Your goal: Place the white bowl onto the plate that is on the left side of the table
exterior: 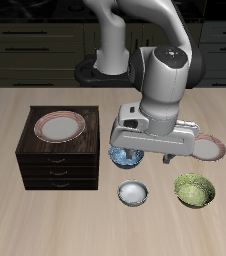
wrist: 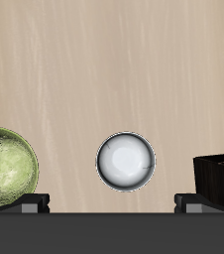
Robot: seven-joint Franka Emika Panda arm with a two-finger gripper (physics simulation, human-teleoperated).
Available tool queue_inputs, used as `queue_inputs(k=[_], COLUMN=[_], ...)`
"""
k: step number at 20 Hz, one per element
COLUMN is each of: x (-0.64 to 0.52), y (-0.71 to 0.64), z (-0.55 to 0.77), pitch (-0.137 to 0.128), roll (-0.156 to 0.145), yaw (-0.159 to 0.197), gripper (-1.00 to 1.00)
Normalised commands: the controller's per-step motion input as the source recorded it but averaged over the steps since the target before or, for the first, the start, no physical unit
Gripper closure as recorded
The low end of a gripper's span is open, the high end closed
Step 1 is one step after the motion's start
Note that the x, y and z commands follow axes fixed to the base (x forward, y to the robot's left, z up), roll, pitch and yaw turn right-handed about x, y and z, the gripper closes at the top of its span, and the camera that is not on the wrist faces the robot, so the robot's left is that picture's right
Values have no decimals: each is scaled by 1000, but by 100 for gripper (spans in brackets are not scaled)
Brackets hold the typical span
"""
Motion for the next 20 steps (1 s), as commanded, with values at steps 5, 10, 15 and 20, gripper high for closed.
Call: queue_inputs(k=[5, 10, 15, 20], x=[-50, 31, 7, -33], y=[-5, -135, -70, 30], z=[-279, -288, -178, -185], pitch=[18, 19, 14, 15], roll=[30, -2, -11, 3], yaw=[8, 2, -6, -2], gripper=[-100, -100, -100, -100])
